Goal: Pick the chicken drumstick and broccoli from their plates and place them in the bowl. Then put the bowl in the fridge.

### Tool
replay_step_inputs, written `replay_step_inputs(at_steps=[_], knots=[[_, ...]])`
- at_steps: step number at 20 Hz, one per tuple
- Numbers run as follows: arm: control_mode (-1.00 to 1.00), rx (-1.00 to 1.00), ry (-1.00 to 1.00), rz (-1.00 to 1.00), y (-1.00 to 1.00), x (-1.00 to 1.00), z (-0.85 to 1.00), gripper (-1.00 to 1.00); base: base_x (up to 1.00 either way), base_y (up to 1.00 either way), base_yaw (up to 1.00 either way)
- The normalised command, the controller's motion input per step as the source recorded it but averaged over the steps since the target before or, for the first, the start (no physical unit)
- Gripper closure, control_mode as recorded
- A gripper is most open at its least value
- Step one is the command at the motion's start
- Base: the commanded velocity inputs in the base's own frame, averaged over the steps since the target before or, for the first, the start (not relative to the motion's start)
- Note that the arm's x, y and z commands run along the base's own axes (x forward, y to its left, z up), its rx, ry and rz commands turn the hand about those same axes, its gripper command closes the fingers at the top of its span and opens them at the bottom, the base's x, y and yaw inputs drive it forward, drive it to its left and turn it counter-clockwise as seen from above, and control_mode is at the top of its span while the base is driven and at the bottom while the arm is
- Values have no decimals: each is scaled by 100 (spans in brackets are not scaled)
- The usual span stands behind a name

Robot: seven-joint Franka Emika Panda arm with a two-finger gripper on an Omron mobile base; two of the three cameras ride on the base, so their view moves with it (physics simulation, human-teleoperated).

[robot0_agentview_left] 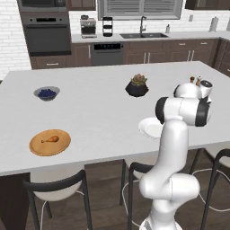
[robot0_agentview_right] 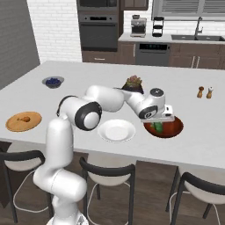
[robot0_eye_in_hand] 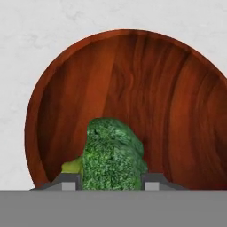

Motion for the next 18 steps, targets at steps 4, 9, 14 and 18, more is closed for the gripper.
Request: replay_step_inputs(at_steps=[4, 9, 14, 18], knots=[[-100, 0, 0, 0, -1, 11, -21, -100, 0, 0, 0], [-100, 0, 0, 0, -11, 6, -14, -100, 0, 0, 0], [-100, 0, 0, 0, -6, 1, 7, -100, 0, 0, 0], [-100, 0, -1, 0, 2, -3, 41, -100, 0, 0, 0]])
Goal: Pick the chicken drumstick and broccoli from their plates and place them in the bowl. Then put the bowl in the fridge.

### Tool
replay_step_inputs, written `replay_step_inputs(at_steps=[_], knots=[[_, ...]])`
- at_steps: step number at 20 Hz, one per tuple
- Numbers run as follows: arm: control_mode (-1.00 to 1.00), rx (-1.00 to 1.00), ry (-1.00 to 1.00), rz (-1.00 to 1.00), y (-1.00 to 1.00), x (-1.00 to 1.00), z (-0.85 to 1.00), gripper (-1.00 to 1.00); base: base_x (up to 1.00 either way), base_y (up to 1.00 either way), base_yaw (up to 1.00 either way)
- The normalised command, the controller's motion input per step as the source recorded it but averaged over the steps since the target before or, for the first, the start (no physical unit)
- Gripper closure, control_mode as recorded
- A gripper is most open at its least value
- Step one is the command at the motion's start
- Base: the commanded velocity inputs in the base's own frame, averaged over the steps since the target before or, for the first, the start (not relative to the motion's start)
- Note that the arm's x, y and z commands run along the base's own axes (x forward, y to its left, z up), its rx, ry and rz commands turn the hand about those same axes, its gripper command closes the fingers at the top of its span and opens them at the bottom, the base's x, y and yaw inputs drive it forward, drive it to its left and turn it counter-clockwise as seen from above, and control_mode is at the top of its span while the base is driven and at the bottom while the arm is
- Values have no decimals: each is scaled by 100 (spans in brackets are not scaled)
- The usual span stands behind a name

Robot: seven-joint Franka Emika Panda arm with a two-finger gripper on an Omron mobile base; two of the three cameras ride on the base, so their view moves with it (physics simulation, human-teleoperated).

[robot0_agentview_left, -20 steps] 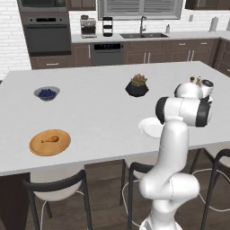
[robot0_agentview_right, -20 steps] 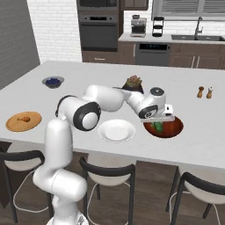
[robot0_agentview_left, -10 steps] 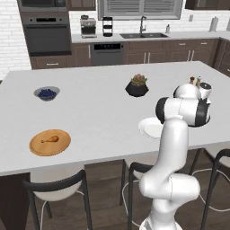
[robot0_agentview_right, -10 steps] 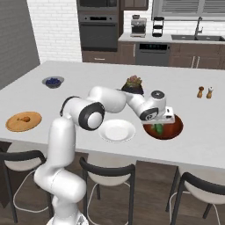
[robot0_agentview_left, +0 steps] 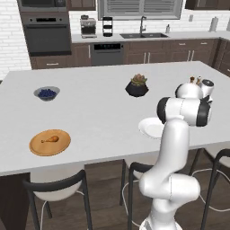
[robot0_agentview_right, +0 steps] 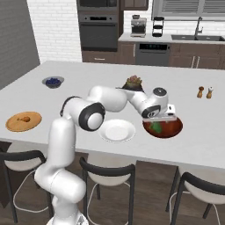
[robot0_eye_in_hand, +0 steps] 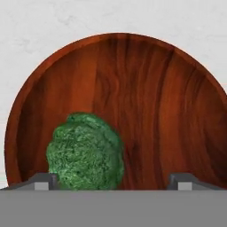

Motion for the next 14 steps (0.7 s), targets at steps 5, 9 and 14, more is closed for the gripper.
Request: replay_step_inputs(at_steps=[5, 9, 14], knots=[[-100, 0, -4, 0, 35, -56, 63, -100, 0, 0, 0], [-100, 0, -4, 0, 51, -98, 44, -100, 0, 0, 0], [-100, 0, -4, 0, 75, -100, 40, -100, 0, 0, 0]])
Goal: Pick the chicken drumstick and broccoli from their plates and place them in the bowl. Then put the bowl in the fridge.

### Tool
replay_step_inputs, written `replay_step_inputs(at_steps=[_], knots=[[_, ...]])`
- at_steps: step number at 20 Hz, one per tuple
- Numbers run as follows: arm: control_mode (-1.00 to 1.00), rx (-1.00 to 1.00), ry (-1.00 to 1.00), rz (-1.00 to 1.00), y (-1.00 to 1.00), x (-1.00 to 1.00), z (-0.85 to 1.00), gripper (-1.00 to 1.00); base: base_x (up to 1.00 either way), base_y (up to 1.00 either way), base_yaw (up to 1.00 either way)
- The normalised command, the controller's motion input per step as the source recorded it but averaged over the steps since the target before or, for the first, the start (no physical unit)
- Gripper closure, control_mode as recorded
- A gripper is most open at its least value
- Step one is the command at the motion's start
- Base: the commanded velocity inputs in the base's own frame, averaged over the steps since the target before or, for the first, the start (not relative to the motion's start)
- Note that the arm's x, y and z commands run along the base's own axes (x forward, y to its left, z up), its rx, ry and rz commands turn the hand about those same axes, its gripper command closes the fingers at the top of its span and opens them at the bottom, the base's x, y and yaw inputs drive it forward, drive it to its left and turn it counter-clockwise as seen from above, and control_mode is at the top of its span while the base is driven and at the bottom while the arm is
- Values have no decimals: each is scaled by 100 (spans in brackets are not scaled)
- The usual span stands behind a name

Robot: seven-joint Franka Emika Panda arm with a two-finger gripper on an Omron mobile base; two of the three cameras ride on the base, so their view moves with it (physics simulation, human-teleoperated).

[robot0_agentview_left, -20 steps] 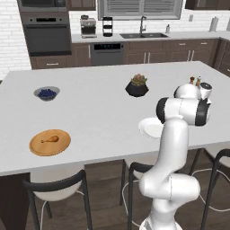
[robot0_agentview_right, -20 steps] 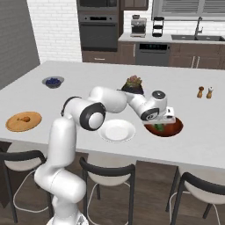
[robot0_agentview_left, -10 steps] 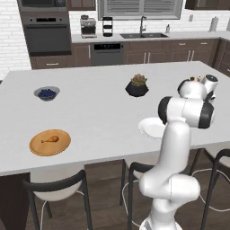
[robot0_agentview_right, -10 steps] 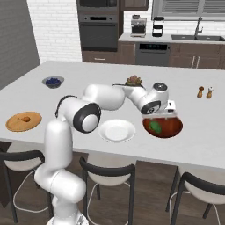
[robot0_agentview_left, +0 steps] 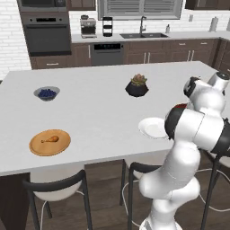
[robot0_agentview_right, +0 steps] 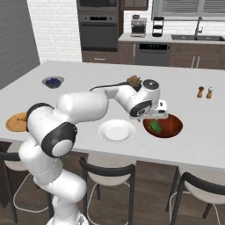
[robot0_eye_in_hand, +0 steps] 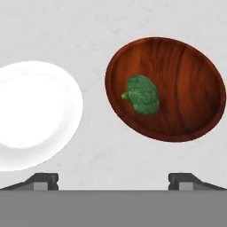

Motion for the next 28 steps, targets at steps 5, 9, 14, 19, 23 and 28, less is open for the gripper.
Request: replay_step_inputs(at_steps=[5, 9, 14, 19, 23, 28], knots=[[-100, -5, 0, 0, 100, -84, 19, -100, 0, 0, 0], [-100, -4, 0, -3, 100, -63, 13, -100, 0, 0, 0], [-100, -6, 0, 0, 100, -41, 21, -100, 0, 0, 0], [-100, -1, 0, 0, 100, -9, 22, -100, 0, 0, 0], [-100, 0, 0, 0, 89, 0, 11, -100, 0, 0, 0], [-100, 8, 0, 0, 75, 0, 3, -100, 0, 0, 0]])
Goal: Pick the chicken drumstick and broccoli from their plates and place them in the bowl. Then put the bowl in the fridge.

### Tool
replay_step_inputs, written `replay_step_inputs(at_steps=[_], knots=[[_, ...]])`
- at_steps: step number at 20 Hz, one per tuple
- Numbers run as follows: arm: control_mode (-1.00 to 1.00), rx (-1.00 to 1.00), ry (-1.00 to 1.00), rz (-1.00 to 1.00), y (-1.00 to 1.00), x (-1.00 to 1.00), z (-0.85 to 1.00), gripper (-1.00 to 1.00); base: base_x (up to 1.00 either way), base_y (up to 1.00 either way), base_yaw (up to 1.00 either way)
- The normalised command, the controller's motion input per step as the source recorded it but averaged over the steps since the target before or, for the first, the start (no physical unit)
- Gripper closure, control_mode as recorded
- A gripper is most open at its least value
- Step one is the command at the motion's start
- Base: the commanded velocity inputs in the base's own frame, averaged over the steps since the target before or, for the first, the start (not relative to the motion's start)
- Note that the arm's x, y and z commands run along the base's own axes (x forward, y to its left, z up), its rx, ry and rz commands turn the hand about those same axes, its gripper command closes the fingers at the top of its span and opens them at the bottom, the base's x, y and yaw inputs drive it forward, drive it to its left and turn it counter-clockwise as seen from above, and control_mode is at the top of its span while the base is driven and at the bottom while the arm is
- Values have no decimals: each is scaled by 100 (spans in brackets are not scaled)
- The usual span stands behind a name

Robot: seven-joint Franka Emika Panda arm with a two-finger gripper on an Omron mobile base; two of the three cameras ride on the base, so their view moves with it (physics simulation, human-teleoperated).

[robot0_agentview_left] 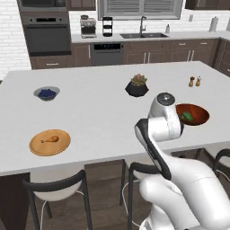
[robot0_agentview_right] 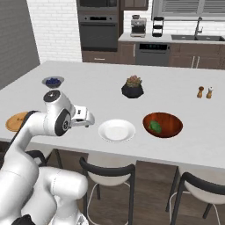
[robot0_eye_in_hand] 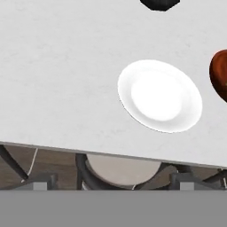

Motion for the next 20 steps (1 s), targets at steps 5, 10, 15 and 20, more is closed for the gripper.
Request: replay_step_inputs(at_steps=[5, 10, 15, 20], knots=[[-100, 3, 0, -1, 53, 10, 3, -100, 0, 0, 0], [-100, 4, 0, 0, 0, 1, 20, -100, 0, 0, 0], [-100, 7, 0, 0, -4, 0, 8, -100, 0, 0, 0], [100, 0, 0, 0, 0, 0, 0, -100, 0, 0, 0]])
